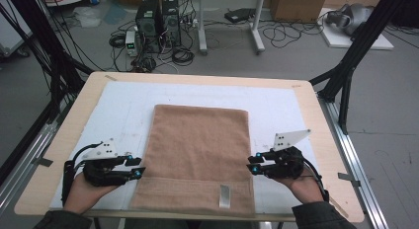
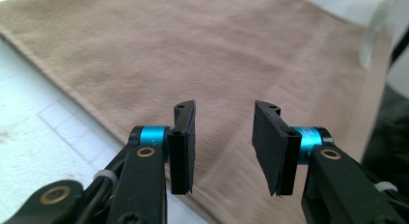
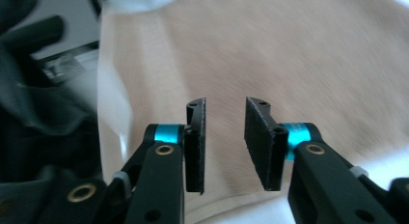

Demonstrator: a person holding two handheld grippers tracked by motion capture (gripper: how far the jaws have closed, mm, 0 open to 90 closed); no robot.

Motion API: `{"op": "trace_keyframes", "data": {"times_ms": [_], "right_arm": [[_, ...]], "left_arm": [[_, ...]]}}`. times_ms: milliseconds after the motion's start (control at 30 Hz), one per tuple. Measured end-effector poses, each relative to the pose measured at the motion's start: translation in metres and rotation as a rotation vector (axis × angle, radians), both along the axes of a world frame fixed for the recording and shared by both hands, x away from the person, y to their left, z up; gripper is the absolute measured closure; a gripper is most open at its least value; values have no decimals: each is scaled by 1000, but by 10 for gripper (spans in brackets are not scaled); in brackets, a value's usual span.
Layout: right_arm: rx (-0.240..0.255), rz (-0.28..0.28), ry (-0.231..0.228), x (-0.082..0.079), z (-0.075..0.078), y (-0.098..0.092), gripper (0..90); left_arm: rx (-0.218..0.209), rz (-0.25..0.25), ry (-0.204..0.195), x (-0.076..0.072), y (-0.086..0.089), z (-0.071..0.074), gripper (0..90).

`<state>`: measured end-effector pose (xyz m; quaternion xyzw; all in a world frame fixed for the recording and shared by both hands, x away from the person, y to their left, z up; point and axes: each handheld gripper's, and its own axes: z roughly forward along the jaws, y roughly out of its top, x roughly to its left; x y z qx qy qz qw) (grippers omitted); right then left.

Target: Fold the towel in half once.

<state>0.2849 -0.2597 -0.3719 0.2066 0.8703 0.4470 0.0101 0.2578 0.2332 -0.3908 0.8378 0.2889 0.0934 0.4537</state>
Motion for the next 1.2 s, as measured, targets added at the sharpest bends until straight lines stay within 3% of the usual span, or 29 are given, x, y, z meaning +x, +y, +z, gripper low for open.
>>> {"op": "trace_keyframes", "data": {"times_ms": [200, 333, 533, 600, 767, 867, 1000, 1200], "right_arm": [[-39, -74, 15, 25, -26, 4, 611], [-41, -114, 10, 41, -32, 11, 581], [-53, -147, -14, 58, -34, 17, 507], [-46, -158, -9, 62, -35, 17, 477], [-37, -189, -19, 67, -32, 17, 399], [-25, -204, -39, 69, -25, 18, 345], [-21, -216, -65, 69, -16, 20, 298], [-24, -225, -76, 69, -12, 23, 269]], "left_arm": [[56, 58, -43, 24, -13, -17, 552], [6, 81, -48, 37, -18, -19, 540], [14, 127, -62, 51, -23, -19, 502], [-10, 143, -50, 56, -23, -19, 488], [-21, 174, -22, 63, -20, -19, 435], [-41, 196, -28, 66, -19, -15, 401], [-36, 195, -42, 67, -20, -8, 362], [-47, 211, -44, 68, -20, -3, 320]]}}
